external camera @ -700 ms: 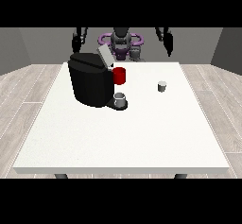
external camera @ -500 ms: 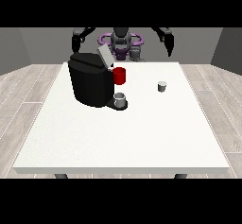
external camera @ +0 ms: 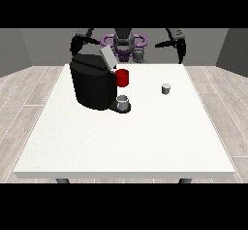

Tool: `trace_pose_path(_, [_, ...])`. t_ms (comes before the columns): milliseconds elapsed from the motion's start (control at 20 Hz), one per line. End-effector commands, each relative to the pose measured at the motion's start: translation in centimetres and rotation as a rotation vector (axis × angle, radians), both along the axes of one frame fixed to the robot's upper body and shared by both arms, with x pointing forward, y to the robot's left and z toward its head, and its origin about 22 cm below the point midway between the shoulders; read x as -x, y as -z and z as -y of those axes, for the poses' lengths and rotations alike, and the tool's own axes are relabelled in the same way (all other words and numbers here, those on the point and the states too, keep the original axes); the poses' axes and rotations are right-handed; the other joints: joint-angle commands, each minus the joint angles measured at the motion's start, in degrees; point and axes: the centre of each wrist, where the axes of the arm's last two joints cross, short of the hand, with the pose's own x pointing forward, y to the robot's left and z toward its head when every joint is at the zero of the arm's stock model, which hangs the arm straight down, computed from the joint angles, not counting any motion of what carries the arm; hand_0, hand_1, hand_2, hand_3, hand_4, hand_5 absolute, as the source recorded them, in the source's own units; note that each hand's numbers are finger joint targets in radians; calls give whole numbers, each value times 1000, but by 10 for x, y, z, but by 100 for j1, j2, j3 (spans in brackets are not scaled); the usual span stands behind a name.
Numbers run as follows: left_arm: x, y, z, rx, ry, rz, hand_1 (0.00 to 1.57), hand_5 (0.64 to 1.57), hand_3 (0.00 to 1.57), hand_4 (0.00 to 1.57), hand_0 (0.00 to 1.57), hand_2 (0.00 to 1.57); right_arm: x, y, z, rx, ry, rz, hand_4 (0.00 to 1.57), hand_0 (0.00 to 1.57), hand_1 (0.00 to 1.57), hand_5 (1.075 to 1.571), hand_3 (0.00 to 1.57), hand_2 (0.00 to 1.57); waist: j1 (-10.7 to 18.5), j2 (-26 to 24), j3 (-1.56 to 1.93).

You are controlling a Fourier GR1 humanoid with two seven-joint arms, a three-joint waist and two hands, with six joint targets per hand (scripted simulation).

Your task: Insert the coffee pod into the coffee machine and close the lid

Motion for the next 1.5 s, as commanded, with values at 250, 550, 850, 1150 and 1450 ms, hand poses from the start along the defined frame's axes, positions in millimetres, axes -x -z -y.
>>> trace_pose_path(250, [-32, -10, -44, -101, -2, -120, 0, 1571, 0, 0, 0, 0, 2, -12, -15, -7, -3, 43, 134, 0, 0, 1571, 0, 0, -296, 225, -2])
trace_pose_path(550, [-55, -10, -54, -108, -90, -110, 0, 1571, 0, 0, 0, 0, -14, -36, -29, 1, -70, 155, 233, 0, 0, 1571, 0, 0, -561, 1015, -5])
trace_pose_path(850, [-72, -16, -55, -175, -69, -160, 0, 1571, 0, 0, 0, 0, -29, -58, -33, 18, -71, 131, 332, 0, 0, 1571, 0, 0, -452, 1103, -6])
trace_pose_path(1150, [-71, 15, -27, -299, -5, -204, 0, 1571, 0, 0, 0, 375, -30, -24, -23, 9, 6, 37, 372, 0, 0, 1571, 0, 0, -256, 915, -3])
trace_pose_path(1450, [-79, 14, -33, -328, -39, -256, 695, 1571, 429, 0, 695, 778, -40, -31, -14, 40, 6, 4, 423, 0, 0, 1571, 0, 0, -257, 964, -3])
